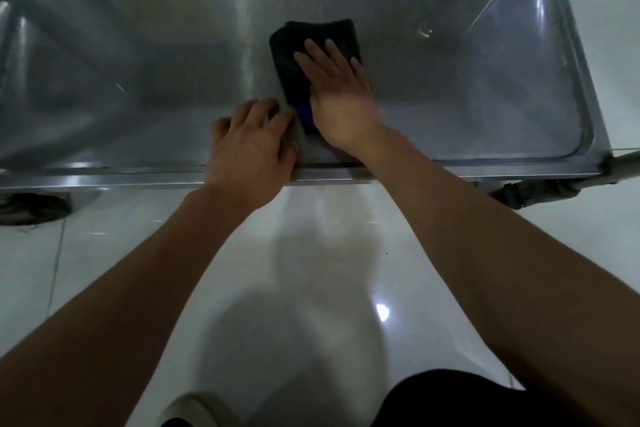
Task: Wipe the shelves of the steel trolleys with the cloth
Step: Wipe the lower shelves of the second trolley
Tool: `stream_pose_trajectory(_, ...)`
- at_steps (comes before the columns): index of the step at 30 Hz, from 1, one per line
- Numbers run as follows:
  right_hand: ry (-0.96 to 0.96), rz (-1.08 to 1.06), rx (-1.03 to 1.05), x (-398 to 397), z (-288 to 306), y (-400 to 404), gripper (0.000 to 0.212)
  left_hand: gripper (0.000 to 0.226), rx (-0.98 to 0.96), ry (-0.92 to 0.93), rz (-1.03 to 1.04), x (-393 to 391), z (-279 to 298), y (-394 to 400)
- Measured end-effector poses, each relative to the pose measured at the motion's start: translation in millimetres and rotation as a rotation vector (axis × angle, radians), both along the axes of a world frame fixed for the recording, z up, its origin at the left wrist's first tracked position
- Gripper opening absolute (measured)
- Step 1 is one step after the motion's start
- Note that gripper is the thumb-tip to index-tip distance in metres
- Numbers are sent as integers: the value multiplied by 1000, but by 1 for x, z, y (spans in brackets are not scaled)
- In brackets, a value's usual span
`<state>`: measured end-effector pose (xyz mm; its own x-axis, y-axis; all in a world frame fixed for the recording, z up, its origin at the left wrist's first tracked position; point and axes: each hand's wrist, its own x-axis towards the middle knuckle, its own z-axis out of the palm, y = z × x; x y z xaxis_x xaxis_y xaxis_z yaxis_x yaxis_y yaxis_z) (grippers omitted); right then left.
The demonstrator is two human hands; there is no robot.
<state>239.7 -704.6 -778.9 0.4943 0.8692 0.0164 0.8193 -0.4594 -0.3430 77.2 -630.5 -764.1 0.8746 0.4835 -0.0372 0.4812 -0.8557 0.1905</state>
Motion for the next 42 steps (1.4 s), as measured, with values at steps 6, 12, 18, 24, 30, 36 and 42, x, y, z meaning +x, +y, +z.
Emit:
stream_pose_trajectory(6, 23, -149, 82, 35, -5, -46, 53, 45, 10, -45, -105, 41, 6, -26)
stream_pose_trajectory(12, -3, -359, 33, 100, -1, -126, 52, 48, -60, -52, -181, 105, 10, -73)
stream_pose_trajectory(18, -27, -593, -38, 158, 5, -201, 51, 41, -27, 16, -175, 143, 7, -102)
stream_pose_trajectory(24, -64, -643, -27, 173, 5, -209, 51, 39, -36, 26, -140, 149, 6, -109)
stream_pose_trajectory(30, -50, -611, -133, 176, 6, -181, 55, 41, -26, -21, -142, 145, 0, -103)
stream_pose_trajectory(36, -32, -495, -105, 153, -3, -119, 57, 44, -114, -69, -225, 132, 3, -84)
stream_pose_trajectory(42, 9, -347, -16, 110, -14, -53, 61, 37, -59, -196, -67, 77, 2, -35)
